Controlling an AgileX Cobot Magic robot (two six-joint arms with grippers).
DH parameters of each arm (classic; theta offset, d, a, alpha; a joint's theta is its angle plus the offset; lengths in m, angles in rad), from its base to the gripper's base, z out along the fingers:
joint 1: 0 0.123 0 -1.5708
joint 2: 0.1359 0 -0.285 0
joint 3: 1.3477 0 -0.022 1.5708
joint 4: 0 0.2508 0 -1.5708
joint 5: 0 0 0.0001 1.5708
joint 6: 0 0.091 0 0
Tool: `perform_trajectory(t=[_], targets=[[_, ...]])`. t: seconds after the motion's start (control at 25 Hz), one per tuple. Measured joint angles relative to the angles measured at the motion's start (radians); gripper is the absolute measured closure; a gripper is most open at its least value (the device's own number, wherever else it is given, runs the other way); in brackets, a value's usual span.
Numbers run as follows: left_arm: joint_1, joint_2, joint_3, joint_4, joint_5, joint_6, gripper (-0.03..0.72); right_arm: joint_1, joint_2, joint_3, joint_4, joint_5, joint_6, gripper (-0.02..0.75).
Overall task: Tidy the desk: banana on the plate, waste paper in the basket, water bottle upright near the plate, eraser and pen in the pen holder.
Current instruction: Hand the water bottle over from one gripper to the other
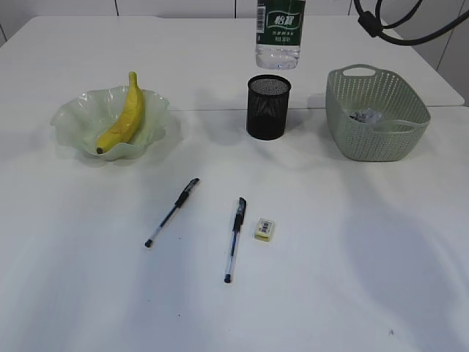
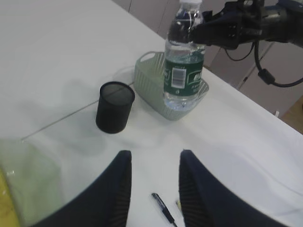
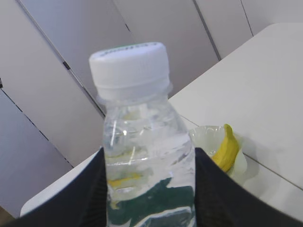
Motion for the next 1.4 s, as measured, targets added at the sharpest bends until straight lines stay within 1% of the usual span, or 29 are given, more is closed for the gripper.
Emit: perform_trajectory(t=[0.24, 0.32, 0.52, 0.6, 0.72, 0.88, 1.08, 1.24, 1.4], targets=[[0.0, 0.002, 0.0, -0.09, -0.004, 0.177, 0.454, 0.024, 0.0, 0.0, 0.002, -0.006, -0.074, 0.402], [0.0, 0.009, 0.0, -0.136, -0.001, 0.244, 0.454, 0.041, 0.0, 0.0, 0.004, -0.006, -0.095, 0.402], [0.0, 0.067, -0.002, -0.286, 0.094, 0.465, 0.454, 0.076, 0.0, 0.0, 0.007, -0.006, -0.138, 0.402], [0.0, 0.095, -0.002, -0.328, 0.14, 0.548, 0.454, 0.083, 0.0, 0.0, 0.007, -0.006, -0.14, 0.402], [-0.002, 0.135, -0.002, -0.376, 0.153, 0.657, 0.454, 0.086, 0.0, -0.007, 0.009, -0.006, -0.144, 0.402], [-0.007, 0.173, 0.007, -0.432, 0.153, 0.758, 0.454, 0.091, 0.0, -0.045, 0.009, -0.006, -0.152, 0.402], [-0.007, 0.225, 0.067, -0.531, 0.151, 0.883, 0.454, 0.112, 0.0, -0.111, 0.009, -0.002, -0.157, 0.402], [-0.022, 0.259, 0.145, -0.562, 0.147, 0.976, 0.454, 0.133, 0.0, -0.145, 0.009, -0.001, -0.157, 0.402], [-0.04, 0.278, 0.177, -0.564, 0.143, 0.999, 0.454, 0.154, 0.0, -0.153, -0.019, 0.006, -0.161, 0.402]])
